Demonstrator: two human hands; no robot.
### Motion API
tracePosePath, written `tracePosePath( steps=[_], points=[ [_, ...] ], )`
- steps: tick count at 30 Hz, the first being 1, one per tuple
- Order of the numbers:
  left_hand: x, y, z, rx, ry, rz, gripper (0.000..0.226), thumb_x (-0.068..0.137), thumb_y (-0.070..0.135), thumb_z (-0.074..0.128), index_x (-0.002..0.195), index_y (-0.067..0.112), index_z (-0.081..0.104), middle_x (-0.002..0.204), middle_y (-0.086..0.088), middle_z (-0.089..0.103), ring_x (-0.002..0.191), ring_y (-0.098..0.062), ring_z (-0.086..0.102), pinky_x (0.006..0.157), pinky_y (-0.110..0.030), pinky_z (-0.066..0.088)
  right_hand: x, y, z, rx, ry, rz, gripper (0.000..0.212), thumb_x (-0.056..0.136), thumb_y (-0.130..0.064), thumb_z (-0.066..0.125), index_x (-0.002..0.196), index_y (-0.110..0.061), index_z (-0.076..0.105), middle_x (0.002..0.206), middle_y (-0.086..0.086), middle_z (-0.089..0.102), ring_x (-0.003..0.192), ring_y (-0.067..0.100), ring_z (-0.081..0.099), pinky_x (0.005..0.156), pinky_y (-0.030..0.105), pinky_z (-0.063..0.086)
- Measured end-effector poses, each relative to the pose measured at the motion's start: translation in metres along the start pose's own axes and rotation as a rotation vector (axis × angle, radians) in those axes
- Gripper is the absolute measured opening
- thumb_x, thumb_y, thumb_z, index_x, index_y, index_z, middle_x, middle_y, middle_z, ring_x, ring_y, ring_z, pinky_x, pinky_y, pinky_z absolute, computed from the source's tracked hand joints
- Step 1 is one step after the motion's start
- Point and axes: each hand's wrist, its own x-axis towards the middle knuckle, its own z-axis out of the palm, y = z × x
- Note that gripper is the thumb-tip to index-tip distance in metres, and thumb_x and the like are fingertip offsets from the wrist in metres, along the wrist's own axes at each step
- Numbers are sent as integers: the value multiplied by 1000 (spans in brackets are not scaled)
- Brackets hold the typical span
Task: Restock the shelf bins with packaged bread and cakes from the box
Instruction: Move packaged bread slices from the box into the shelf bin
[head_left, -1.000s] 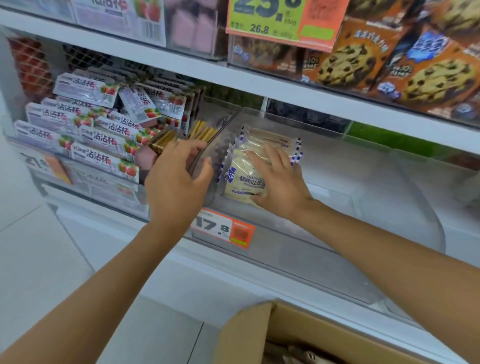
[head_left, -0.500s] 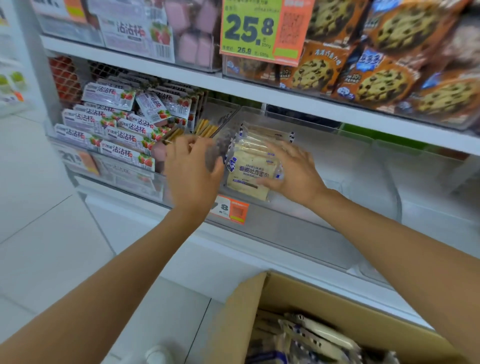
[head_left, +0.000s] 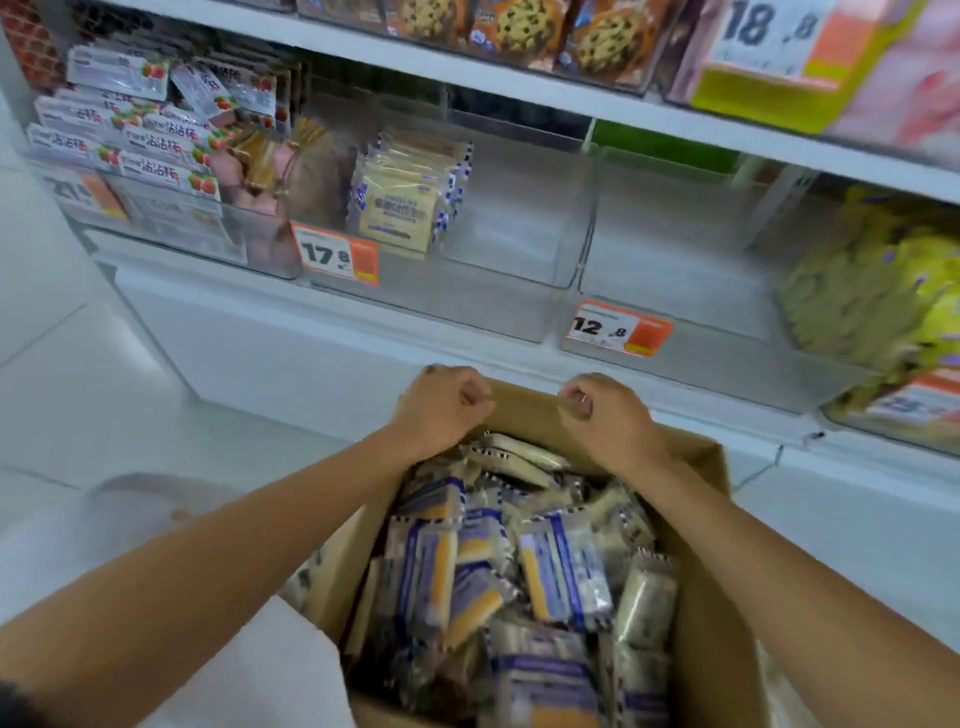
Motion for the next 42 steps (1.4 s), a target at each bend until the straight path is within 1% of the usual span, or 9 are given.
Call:
tracePosePath(
  steps=[9,14,19,23,26,29,33,38,42],
  points=[
    [-15,-30,42,34,-145,-127,10,91,27,66,101,28,67,92,20,62,88,5,57,73,-10,37,-79,79,56,97,-497,448,64,85,-36,69,143,-20,45,125,2,62,103,15,57,81,27,48],
    [-24,-22,60,16,-284,-103,15,91,26,68,105,30,65,108,11,67,101,-1,61,89,-22,48,-65,65,68,328,-394,487,15,86,-17,61,99,-23,63,91,-1,67,87,20,66,72,34,55],
    [-42,4,79,100,-489,111,93,65,56,83,144,32,39,136,20,46,120,1,45,101,-22,38,-30,37,35,839,-223,752,4,89,-10,66,91,-9,63,88,10,66,66,16,70,59,26,57],
    [-38,9,68,-315,-133,-169,34,89,16,70,120,18,57,108,-12,69,95,-32,68,79,-47,58,-19,42,12,826,-363,712,51,95,-56,48,120,-13,61,117,12,65,103,25,67,90,36,54],
    [-30,12,47,-707,-259,-440,26,98,21,58,120,10,63,108,-14,74,99,-30,71,87,-47,58,-26,51,12,749,-425,594,52,90,-62,49,123,-24,65,128,1,65,122,22,56,111,48,36],
    [-34,13,39,-798,-383,-511,30,98,27,55,123,12,62,112,-10,73,102,-24,71,82,-36,57,-36,49,18,861,-418,558,36,97,-45,52,115,-19,67,114,1,72,112,20,64,104,40,46],
    [-28,4,24,-736,-98,-492,27,97,21,58,122,10,62,108,-11,73,86,-20,73,45,-18,49,-42,51,33,757,-290,532,19,100,-37,51,105,-26,66,110,-2,69,106,17,64,98,32,49],
    [-21,-16,0,-789,-18,-538,27,96,21,61,123,17,63,107,-5,75,88,-16,74,60,-28,58,-50,60,53,567,-317,473,8,93,-28,64,100,-30,68,103,-12,67,98,8,61,87,24,45],
    [-21,-19,-3,-790,44,-528,19,96,20,61,115,21,64,105,-4,74,87,-14,73,51,-22,55,-53,56,73,427,-400,485,16,94,-21,63,108,-20,69,107,-4,67,106,14,62,87,24,46]
  ],
)
